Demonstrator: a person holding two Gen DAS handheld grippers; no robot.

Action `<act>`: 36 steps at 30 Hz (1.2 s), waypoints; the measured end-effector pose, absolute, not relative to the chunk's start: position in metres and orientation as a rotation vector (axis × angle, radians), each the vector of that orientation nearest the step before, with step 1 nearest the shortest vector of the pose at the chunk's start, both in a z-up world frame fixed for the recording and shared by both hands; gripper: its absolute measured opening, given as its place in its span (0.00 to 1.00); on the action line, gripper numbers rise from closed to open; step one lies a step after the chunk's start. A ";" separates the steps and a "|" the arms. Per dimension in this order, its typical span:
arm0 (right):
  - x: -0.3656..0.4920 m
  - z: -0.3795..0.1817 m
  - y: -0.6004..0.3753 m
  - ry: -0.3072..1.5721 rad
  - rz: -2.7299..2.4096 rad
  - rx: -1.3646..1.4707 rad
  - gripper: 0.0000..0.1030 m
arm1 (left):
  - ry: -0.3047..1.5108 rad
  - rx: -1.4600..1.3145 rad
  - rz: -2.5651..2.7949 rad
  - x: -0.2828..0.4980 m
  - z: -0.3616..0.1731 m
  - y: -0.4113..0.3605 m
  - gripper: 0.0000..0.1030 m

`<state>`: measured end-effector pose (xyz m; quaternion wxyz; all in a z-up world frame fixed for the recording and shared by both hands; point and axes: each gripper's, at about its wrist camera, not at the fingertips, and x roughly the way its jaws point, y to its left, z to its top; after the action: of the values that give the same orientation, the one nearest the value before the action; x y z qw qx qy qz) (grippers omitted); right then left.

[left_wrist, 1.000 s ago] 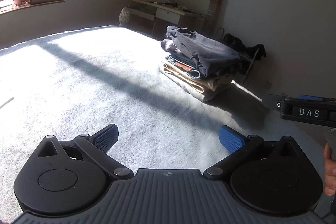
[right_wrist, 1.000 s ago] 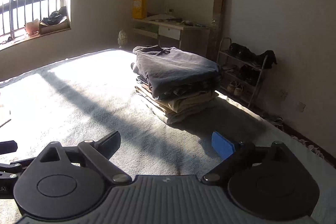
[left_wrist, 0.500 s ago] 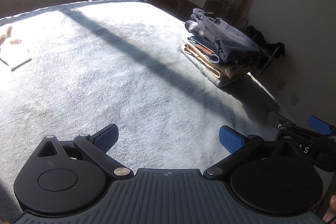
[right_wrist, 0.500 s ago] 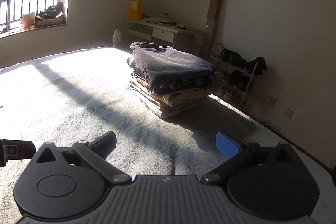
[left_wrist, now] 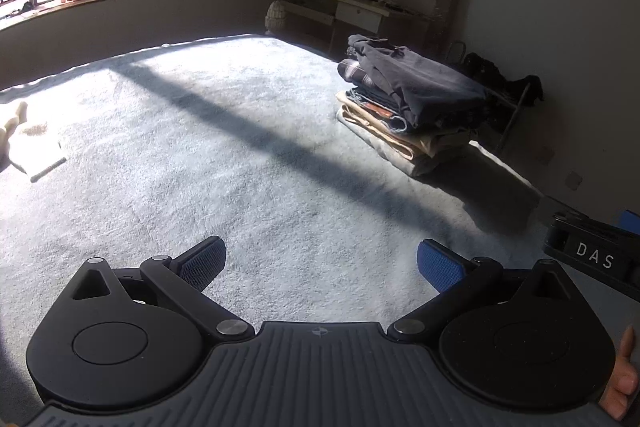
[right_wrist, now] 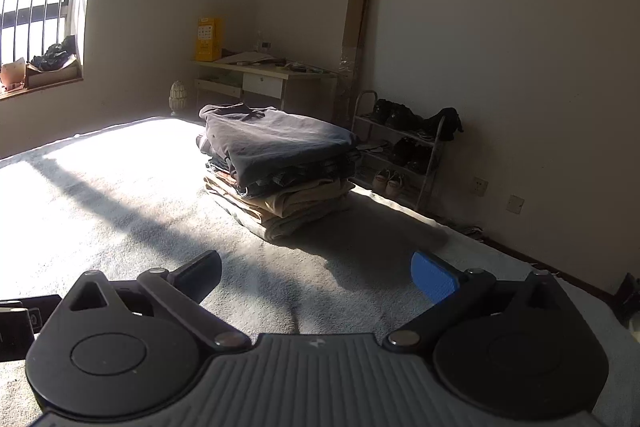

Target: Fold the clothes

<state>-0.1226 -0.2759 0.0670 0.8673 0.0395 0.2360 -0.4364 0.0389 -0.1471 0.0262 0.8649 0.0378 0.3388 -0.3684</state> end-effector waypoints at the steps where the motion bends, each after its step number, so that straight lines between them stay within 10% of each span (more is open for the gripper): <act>1: -0.125 0.068 -0.276 0.494 -0.927 0.074 1.00 | 0.705 0.078 -0.778 0.037 0.027 -0.149 1.00; 36: -0.145 0.059 -0.320 0.518 -1.068 0.077 1.00 | 0.751 0.139 -0.824 0.007 0.013 -0.207 1.00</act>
<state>-0.1448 -0.3195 0.0590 0.8281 0.0361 0.2441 -0.5033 0.0070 -0.2073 0.0133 0.8463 0.0660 0.3561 -0.3906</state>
